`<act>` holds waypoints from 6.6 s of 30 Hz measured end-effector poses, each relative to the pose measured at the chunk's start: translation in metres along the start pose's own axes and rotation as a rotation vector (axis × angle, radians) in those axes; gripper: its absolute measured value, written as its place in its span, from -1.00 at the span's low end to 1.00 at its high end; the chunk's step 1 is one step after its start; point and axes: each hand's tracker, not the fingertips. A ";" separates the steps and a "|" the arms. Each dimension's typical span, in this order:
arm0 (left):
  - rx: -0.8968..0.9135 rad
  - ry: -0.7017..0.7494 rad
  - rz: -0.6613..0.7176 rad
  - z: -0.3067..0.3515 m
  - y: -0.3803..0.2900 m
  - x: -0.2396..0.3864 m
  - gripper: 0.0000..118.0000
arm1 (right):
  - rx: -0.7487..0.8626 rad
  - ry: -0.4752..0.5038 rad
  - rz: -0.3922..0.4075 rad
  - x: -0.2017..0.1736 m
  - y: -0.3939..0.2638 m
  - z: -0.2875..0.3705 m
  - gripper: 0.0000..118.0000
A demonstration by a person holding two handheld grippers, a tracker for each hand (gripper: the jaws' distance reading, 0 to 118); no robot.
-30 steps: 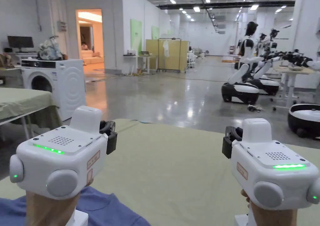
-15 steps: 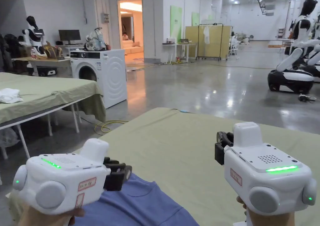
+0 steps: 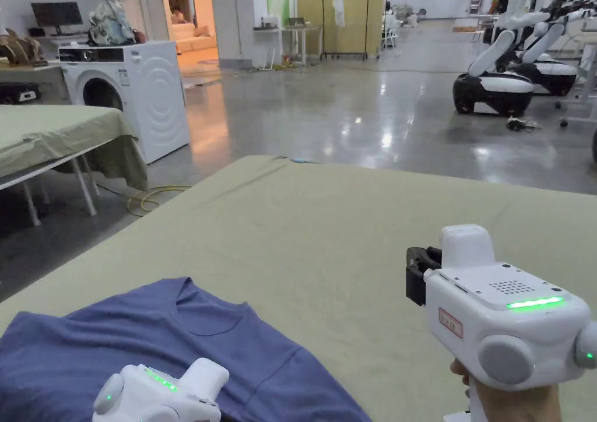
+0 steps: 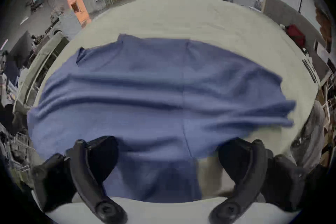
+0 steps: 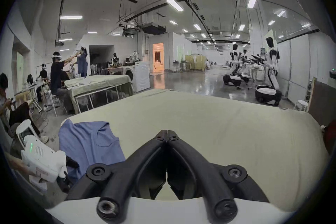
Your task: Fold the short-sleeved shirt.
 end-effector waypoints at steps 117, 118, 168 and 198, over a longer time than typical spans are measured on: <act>-0.105 -0.326 0.014 -0.030 0.126 0.240 -0.97 | 0.061 -0.541 -0.098 0.188 -0.029 0.253 -0.93; -0.149 -0.414 0.086 -0.033 0.129 0.234 -0.97 | 0.058 -0.544 -0.103 0.188 -0.029 0.252 -0.93; 0.027 -0.590 0.357 -0.010 0.225 0.121 -0.96 | -0.771 -0.513 -0.374 0.505 -0.153 0.047 0.46; 0.597 -0.673 0.424 0.109 0.358 0.044 -0.96 | 0.162 -0.643 -0.241 0.436 0.206 0.227 -0.90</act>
